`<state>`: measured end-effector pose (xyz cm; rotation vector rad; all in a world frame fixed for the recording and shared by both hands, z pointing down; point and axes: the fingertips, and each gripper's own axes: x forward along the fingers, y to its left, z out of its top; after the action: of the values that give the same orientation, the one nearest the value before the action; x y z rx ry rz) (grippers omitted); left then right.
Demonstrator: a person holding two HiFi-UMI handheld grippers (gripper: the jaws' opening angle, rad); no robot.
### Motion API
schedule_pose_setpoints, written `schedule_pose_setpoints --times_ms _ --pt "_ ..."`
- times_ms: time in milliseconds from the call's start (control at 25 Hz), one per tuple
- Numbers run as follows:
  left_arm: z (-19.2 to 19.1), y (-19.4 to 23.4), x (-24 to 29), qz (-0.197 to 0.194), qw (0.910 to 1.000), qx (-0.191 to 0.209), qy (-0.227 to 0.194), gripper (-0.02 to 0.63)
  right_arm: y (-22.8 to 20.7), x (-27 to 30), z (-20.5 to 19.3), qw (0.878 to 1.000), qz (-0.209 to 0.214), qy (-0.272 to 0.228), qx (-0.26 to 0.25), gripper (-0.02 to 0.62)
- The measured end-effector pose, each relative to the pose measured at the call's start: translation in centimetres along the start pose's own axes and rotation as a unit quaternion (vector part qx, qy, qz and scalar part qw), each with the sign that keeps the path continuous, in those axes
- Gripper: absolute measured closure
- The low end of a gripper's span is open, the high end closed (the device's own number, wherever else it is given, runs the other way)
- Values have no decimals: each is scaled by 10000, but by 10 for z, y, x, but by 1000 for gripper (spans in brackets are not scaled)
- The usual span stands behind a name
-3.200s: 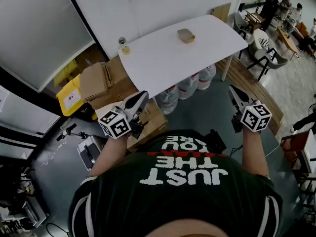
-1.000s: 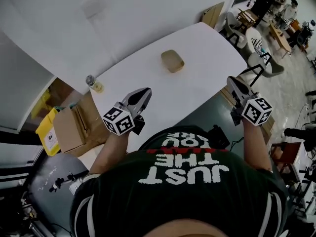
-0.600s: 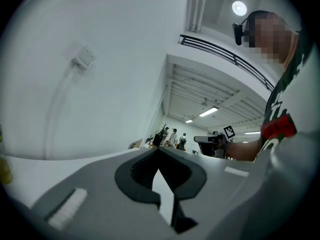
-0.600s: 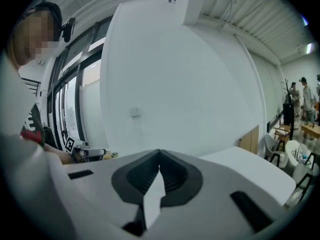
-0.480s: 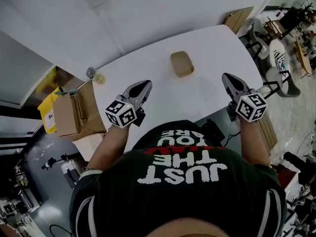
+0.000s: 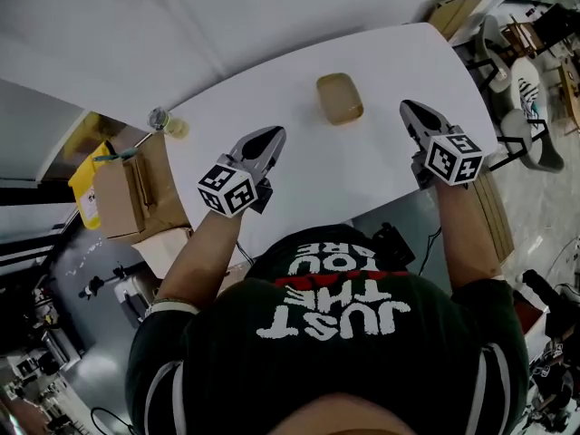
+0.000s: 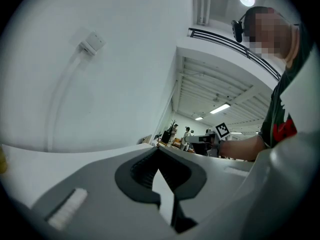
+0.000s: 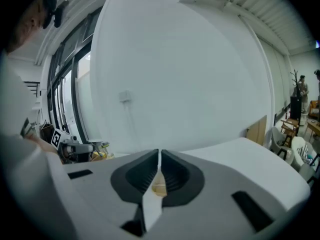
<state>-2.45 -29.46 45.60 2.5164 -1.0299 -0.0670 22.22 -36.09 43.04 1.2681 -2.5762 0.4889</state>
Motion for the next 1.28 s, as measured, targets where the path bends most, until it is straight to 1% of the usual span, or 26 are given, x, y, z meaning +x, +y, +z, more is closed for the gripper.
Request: schedule_pose_setpoints --times_ms 240,440,560,600,680,760,840,920,1120,1280 --pt "-16 15 13 -46 9998 -7 182 598 -22 33 -26 9994 -141 223 208 589" --pt "-35 31 28 -34 9995 -61 312 598 -39 66 -60 9969 -93 498 608 588" --pt "-46 41 37 -43 9992 -150 373 598 -50 86 -80 9935 -36 573 987 586" --pt "-50 44 39 -51 9990 -176 397 598 -55 93 -87 9915 -31 615 1142 576" --pt "-60 50 43 -69 9987 -207 458 598 -64 107 -102 9871 -30 728 1423 523" --pt "-69 54 48 -86 9983 -234 520 598 -72 119 -114 9826 26 800 1675 498" --pt "-76 56 52 -102 9980 -276 558 598 -78 129 -124 9765 122 822 1987 479" --pt "-82 58 56 -114 9977 -318 584 598 -83 139 -132 9678 206 806 2374 460" --pt "-88 61 61 -163 9972 -423 593 598 -101 160 -146 9409 309 669 3307 409" --pt "-92 63 62 -177 9968 -495 608 598 -109 170 -155 9195 399 552 3870 396"
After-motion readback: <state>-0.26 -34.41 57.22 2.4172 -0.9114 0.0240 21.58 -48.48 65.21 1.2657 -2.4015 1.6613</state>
